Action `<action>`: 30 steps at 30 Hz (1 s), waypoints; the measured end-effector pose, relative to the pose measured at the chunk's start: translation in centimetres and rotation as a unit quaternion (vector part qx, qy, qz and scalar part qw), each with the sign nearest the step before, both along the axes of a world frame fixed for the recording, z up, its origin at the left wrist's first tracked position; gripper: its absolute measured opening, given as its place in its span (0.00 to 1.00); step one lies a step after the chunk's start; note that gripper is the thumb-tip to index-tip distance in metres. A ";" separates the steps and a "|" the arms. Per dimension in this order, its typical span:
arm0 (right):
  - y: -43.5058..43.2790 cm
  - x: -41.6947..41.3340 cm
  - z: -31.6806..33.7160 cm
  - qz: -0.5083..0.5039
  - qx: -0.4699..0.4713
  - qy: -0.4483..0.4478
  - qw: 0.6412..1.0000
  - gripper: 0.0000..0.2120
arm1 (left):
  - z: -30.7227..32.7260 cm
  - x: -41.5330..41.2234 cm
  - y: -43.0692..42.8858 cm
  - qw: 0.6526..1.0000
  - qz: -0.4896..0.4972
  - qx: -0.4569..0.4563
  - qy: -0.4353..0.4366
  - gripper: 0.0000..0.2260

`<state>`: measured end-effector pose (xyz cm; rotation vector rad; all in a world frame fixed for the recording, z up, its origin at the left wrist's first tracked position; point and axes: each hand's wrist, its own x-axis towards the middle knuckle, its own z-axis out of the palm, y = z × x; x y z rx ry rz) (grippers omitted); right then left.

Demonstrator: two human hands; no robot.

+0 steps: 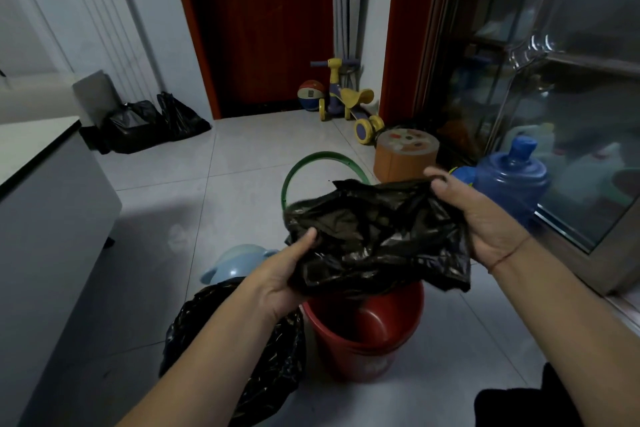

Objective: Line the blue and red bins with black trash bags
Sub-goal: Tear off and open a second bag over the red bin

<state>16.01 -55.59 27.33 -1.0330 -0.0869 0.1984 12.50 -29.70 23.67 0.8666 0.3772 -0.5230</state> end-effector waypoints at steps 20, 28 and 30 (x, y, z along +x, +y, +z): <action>-1.6 0.5 -2.1 0.108 0.003 0.241 0.965 0.08 | 0.1 2.7 6.1 0.993 0.100 0.062 -0.029 0.20; -2.9 -0.5 -0.8 0.083 0.065 0.100 0.989 0.17 | 0.6 3.3 9.5 0.990 0.136 0.011 -0.040 0.29; -3.0 -0.4 -0.6 0.030 0.078 0.065 0.994 0.14 | 0.6 2.9 9.2 0.993 0.084 0.014 -0.078 0.34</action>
